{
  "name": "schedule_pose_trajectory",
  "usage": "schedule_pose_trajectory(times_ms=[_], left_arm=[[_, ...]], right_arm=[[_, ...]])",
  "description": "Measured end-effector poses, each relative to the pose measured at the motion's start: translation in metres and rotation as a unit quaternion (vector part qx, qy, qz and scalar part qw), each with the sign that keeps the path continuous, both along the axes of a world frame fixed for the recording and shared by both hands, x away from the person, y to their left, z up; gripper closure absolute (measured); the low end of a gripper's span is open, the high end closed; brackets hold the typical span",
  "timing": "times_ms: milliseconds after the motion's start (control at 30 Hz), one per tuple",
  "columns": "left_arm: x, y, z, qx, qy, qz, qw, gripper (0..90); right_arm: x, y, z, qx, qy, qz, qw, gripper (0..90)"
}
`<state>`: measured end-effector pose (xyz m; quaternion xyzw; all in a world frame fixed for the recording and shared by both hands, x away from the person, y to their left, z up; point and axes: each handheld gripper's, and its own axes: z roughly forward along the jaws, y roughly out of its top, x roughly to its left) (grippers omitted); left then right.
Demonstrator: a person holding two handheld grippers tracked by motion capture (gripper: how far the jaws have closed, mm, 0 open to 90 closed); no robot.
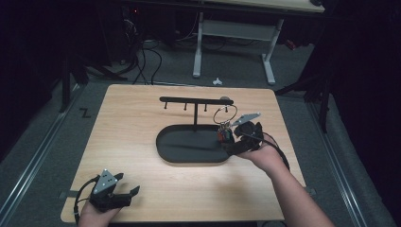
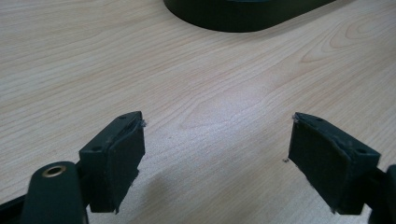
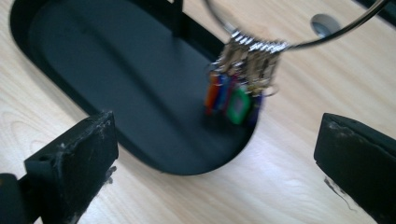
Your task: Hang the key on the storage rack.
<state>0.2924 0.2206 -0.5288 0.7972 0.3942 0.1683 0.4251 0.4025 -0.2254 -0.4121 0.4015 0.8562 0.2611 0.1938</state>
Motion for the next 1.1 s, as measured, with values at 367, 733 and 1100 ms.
schedule_pose_trajectory(times_ms=[367,733,1100], left_arm=[[0.000,-0.001,0.000,0.004,-0.003,0.004,1.0000,18.4],[0.001,0.000,0.002,0.001,-0.010,0.016,0.9998,18.0],[0.000,0.001,0.002,0.000,-0.011,0.013,0.9999,17.8]], right_arm=[[-0.049,-0.013,-0.061,0.065,-0.022,-0.009,0.9976,0.4],[-0.104,-0.031,-0.111,0.142,-0.077,-0.038,0.9861,1.5],[-0.101,-0.030,-0.114,0.130,-0.087,-0.036,0.9870,1.5]])
